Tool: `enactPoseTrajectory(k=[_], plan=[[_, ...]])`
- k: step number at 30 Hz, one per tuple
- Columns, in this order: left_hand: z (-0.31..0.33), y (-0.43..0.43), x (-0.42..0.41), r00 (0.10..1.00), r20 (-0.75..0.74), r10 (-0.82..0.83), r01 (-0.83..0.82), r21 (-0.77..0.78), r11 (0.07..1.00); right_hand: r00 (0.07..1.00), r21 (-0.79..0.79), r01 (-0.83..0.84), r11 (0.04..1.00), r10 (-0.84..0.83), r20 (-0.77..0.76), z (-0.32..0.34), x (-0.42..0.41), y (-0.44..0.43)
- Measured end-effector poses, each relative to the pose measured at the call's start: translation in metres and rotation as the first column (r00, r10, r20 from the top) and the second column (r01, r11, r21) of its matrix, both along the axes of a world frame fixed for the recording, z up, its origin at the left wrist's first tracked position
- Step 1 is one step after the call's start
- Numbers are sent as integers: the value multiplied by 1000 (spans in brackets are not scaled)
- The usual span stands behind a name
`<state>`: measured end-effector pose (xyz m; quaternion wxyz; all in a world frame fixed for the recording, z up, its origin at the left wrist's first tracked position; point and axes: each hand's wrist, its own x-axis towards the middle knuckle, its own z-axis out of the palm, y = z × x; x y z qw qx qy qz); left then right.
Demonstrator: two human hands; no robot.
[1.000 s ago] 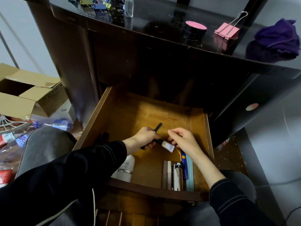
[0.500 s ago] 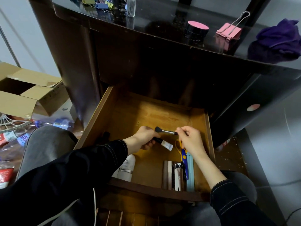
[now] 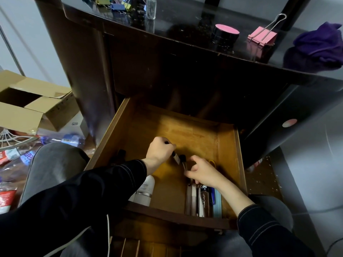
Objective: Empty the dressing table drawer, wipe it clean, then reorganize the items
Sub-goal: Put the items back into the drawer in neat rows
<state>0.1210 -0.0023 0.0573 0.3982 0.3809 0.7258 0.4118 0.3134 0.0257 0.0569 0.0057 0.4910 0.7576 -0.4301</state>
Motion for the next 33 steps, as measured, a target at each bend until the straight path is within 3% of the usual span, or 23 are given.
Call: enactPoseTrajectory(k=[3, 7, 10, 14, 18, 23, 33], plan=[[-1, 1, -2, 999, 17, 43, -43, 21, 999, 1000, 17, 7, 1000, -8, 20, -2, 0, 3], [0, 3, -1, 995, 16, 96, -96, 20, 995, 996, 281, 17, 960, -40, 78, 1, -5, 13], [0, 5, -2, 989, 7, 151, -151, 32, 988, 974, 361, -141, 922, 63, 219, 3, -18, 20], [0, 5, -6, 966, -20, 258, -256, 65, 964, 921, 358, -323, 876, 204, 333, -9, -33, 19], [0, 9, -9, 961, 25, 276, -277, 24, 961, 955, 382, -256, 888, 169, 245, -13, -32, 21], [-2, 9, -7, 950, 167, 264, -264, -21, 964, 968, 334, -153, 930, 72, 241, -14, -25, 20], [-1, 9, -7, 938, 246, 242, -233, -68, 970, 911, 202, -292, 935, 207, 357, -10, -20, 14]])
